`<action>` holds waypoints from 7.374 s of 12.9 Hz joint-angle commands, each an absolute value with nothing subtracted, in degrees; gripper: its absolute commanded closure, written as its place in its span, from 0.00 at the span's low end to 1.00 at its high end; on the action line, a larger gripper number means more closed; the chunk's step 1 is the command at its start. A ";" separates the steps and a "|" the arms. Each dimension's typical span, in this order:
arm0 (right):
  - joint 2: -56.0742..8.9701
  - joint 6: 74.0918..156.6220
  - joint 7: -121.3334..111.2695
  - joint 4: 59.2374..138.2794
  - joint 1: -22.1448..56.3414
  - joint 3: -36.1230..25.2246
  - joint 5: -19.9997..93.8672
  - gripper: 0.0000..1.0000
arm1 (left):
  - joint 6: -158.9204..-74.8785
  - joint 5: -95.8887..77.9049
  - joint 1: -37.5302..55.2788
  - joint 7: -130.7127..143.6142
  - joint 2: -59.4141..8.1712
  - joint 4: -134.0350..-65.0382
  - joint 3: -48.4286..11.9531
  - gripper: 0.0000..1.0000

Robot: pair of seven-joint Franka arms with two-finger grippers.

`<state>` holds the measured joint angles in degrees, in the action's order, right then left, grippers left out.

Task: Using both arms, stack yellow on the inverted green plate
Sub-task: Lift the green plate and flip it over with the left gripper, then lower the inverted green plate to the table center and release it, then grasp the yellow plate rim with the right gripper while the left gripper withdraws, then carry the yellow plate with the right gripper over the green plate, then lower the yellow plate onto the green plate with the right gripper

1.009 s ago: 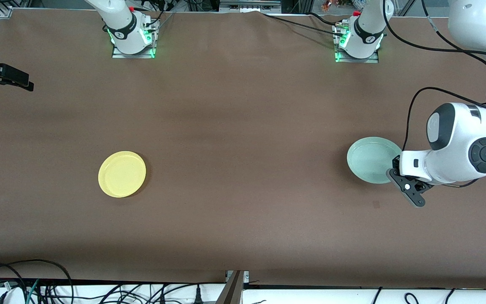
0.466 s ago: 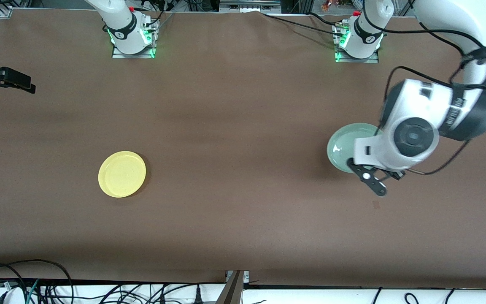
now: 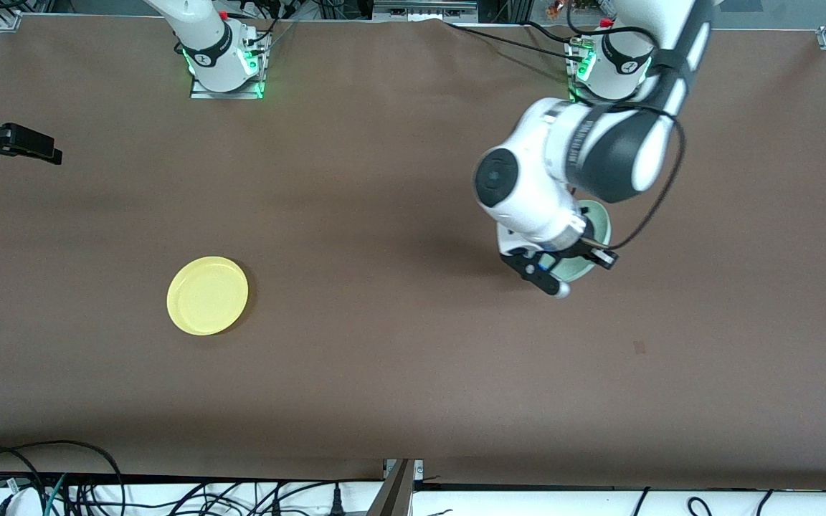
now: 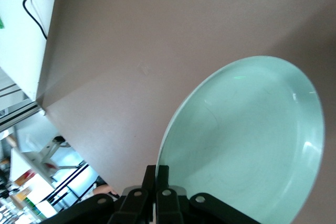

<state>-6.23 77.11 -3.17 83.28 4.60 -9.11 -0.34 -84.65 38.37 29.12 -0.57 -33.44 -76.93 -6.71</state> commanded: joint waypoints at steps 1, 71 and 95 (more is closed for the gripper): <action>-6.85 76.38 -3.78 83.32 3.78 -9.14 -0.53 0.00 | -81.14 47.59 35.57 9.26 -38.30 -75.93 -5.54 1.00; -36.20 135.74 39.23 92.46 16.22 13.80 18.37 1.00 | -97.38 3.52 3.25 2.37 0.18 -97.82 -1.67 0.00; -50.98 147.14 65.13 78.13 46.58 6.77 17.40 1.00 | -96.50 3.25 2.99 1.85 -0.09 -96.86 -2.37 0.00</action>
<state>-51.98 149.24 64.95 78.08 46.18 6.76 17.47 -97.93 2.25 3.11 2.92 0.51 -98.61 -2.24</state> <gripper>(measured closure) 0.982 0.000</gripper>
